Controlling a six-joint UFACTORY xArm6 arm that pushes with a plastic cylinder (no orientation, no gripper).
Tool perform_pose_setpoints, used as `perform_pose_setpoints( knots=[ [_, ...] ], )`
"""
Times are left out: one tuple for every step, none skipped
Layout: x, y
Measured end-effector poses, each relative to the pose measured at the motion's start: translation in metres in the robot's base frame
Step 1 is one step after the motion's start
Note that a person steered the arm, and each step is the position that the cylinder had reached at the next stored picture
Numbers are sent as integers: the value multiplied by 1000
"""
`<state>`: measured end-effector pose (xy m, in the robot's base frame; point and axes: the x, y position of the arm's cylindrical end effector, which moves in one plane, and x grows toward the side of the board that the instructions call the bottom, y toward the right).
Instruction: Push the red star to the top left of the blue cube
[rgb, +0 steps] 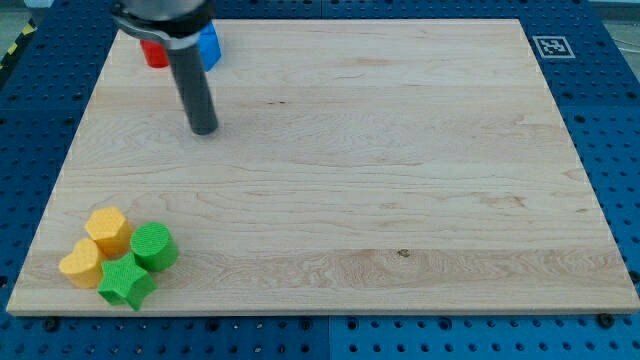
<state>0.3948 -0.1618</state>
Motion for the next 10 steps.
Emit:
perform_pose_setpoints(
  knots=[
    [-23, -44],
    [-48, -92],
    [-78, -135],
    [-96, -143],
    [-134, -143],
    [-155, -128],
    [-155, -96],
    [-154, -69],
    [-152, -65],
    [-142, -66]
  ],
)
